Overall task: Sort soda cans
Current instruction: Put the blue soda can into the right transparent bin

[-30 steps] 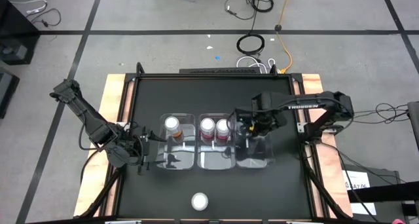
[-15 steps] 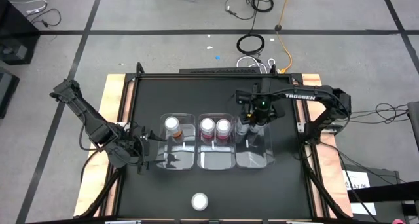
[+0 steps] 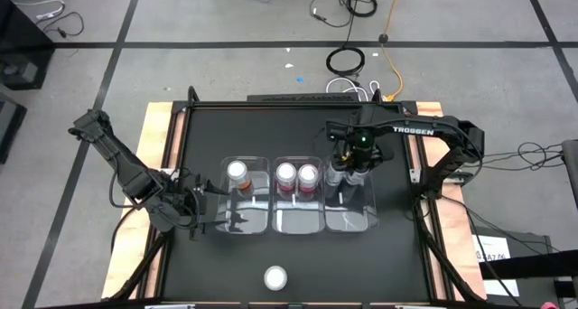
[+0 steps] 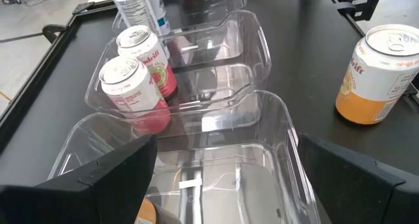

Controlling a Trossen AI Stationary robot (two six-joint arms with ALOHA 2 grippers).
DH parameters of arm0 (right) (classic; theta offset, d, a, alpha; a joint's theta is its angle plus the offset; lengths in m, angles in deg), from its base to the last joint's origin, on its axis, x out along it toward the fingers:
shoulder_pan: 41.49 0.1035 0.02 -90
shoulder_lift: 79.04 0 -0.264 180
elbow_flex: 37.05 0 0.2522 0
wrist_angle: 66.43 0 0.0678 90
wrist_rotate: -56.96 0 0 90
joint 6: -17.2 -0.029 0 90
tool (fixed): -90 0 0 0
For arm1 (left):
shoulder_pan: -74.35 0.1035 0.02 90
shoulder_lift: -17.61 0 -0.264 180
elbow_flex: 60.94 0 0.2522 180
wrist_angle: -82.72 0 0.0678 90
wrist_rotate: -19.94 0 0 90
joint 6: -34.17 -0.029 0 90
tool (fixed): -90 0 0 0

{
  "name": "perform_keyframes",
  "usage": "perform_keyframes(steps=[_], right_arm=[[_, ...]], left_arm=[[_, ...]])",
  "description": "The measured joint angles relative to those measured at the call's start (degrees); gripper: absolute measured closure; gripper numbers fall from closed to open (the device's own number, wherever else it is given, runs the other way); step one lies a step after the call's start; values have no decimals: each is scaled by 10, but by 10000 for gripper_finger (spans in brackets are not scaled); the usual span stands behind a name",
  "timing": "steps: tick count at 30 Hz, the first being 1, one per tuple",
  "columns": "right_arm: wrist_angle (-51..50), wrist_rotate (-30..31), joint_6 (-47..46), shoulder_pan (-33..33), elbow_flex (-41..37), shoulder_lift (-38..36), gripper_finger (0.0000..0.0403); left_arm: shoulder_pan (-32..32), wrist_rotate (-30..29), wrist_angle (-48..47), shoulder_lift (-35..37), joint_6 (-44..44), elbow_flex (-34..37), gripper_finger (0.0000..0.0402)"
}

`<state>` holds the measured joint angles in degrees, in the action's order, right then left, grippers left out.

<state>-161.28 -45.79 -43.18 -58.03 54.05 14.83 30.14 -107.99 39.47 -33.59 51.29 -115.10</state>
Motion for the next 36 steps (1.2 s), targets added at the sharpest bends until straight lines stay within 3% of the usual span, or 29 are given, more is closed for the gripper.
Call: perform_keyframes(steps=[5,14,36], right_arm=[[-1,10,6,-2,0,1,156],[2,25,26,-2,-1,1,107],[-1,39,29,-2,-2,1,105]], left_arm=[[0,2,0,0,1,0,22],[0,2,0,0,1,0,22],[0,2,0,0,3,0,22]])
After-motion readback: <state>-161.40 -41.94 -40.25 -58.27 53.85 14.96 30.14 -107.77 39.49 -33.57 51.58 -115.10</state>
